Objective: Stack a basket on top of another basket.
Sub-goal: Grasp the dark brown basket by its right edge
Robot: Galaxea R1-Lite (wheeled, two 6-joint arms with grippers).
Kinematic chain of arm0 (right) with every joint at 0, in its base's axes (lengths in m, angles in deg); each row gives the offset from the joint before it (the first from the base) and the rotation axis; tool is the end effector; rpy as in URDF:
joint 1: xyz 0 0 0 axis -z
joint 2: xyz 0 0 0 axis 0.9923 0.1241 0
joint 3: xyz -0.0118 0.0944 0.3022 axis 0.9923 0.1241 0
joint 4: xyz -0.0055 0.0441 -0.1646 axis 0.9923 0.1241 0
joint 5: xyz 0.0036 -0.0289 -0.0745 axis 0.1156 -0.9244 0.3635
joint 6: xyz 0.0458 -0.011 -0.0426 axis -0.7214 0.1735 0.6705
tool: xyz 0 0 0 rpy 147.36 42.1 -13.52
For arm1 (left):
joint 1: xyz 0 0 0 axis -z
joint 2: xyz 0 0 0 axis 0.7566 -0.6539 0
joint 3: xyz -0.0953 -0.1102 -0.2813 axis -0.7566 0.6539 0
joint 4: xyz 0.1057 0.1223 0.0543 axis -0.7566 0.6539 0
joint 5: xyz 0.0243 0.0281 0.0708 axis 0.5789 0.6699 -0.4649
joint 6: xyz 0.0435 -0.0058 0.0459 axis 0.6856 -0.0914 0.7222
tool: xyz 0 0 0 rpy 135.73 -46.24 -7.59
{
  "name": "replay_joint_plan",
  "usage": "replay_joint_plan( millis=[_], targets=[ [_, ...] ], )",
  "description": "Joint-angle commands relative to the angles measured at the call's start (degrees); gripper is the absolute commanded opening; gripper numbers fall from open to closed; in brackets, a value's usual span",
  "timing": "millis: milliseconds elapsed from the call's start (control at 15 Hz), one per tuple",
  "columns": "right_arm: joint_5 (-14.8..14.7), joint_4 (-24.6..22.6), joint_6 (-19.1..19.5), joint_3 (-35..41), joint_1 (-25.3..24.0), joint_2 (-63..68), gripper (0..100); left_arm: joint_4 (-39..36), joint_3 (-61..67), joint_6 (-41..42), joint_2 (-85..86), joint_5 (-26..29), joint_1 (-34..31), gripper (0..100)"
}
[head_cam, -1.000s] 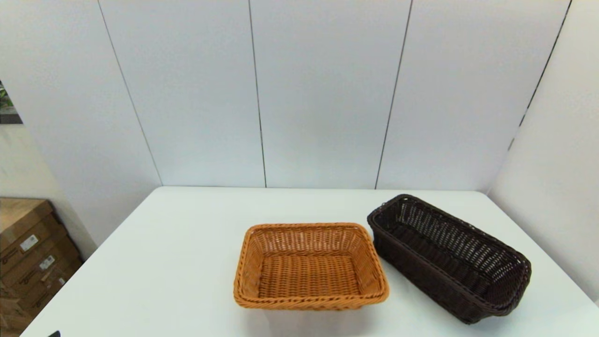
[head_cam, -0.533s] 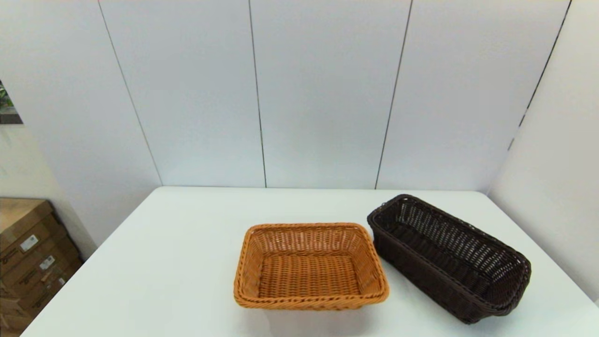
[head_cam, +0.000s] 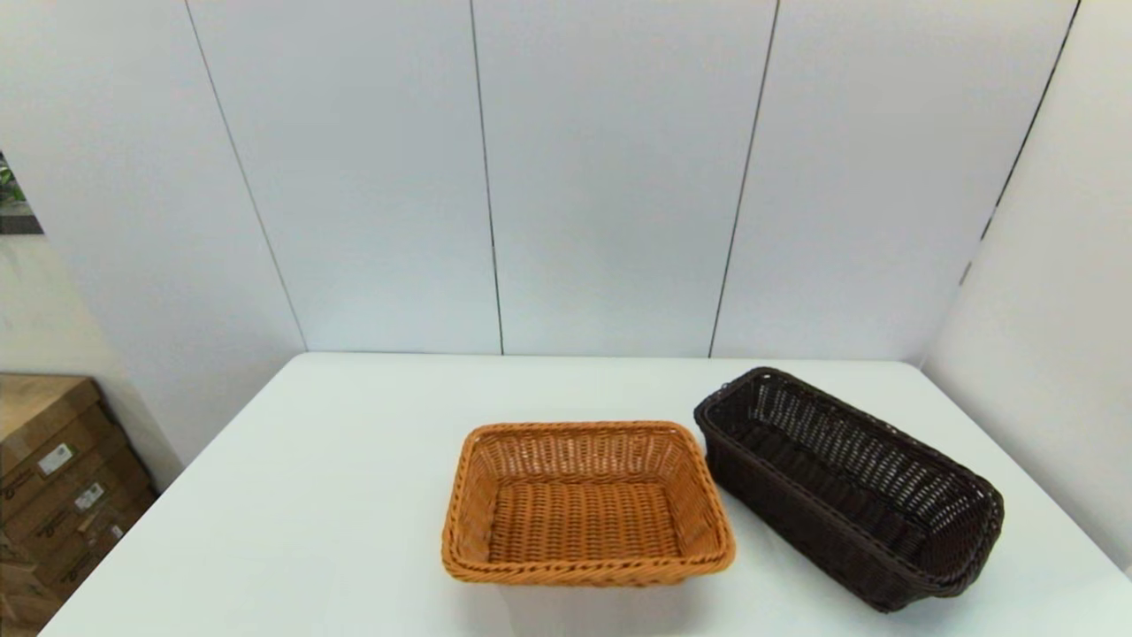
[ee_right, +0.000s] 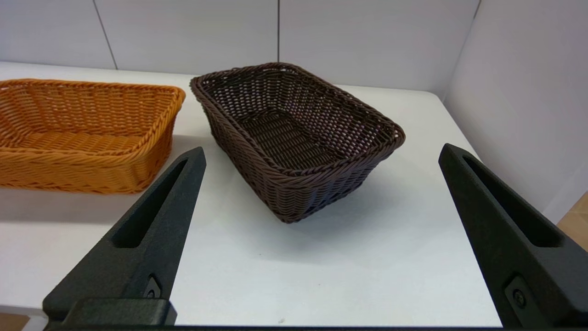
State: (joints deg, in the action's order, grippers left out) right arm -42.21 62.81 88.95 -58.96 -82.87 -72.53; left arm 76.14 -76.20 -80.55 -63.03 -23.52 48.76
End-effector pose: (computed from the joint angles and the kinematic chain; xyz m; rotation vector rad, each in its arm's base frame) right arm -0.0206 0.0019 0.0757 -0.0393 -0.0005 0.0307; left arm -0.0296 -0.0132 0.0904 0.1276 -0.0012 -0.1998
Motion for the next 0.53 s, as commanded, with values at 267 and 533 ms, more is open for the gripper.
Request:
replay_joint_plan(
  millis=[267,533],
  targets=[
    [0.0,-0.01,0.03,0.01,0.0,0.0,100,-8.67,5.95,-2.93,0.5,-9.45,0.05,100],
    [0.0,-0.01,0.03,0.01,0.0,0.0,100,-5.86,5.95,-3.46,0.5,-11.39,0.05,100]
  ],
)
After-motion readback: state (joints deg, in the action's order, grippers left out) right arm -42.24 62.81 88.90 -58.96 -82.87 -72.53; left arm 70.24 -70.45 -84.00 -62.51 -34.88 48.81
